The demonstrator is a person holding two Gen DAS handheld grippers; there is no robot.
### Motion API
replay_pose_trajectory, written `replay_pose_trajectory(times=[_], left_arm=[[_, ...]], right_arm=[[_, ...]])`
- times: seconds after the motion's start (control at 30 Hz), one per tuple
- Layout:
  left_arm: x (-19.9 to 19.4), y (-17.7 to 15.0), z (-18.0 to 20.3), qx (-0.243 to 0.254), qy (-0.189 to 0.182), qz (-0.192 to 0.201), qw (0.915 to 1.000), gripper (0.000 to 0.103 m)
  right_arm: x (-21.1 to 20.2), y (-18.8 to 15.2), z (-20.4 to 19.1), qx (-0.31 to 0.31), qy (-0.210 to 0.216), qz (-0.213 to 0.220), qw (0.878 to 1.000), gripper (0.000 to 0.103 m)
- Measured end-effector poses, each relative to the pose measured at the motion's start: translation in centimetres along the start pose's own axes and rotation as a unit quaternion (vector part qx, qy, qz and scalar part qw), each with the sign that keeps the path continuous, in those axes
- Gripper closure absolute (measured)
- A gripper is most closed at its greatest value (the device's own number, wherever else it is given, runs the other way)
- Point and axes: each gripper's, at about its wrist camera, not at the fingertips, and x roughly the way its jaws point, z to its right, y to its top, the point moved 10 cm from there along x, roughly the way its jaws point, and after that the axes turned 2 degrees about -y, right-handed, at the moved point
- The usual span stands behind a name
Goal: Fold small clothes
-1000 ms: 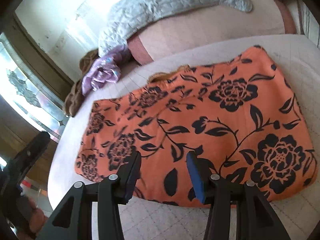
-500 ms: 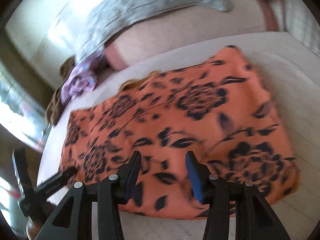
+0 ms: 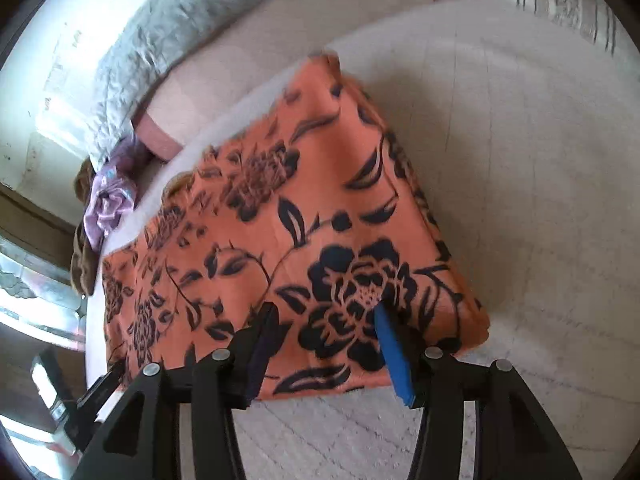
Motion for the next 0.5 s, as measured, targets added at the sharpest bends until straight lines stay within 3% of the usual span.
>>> replay_pose_trajectory(times=[0.13,0.23,0.37,0.5], left_arm=[[-1.5,0.1,0.6,0.002,-0.03,0.014,0.9995,0.018],[-2.7,0.3,0.7,-0.003,-0.047,0.031,0.9984,0.018],[-3.4,1.0,0.4,-0.018,-0.06,0.039,0.9973,0.018],[-3.1,2.1,0.0,-0.025,-0.055,0.042,0.9973,0.018]], right_arm=[[-2.0,0.0,-0.9,-0.006,0.01,0.023,1.0,0.049],[-2.9,0.9,0.3,-0.005,-0.025,0.052,0.998,0.049],[-0.5,1.4,2.6,0.026,-0.053,0.007,0.998,0.05],[-1.6,4.9,-0.9,-0.015,-0.034,0.048,0.998,0.048]])
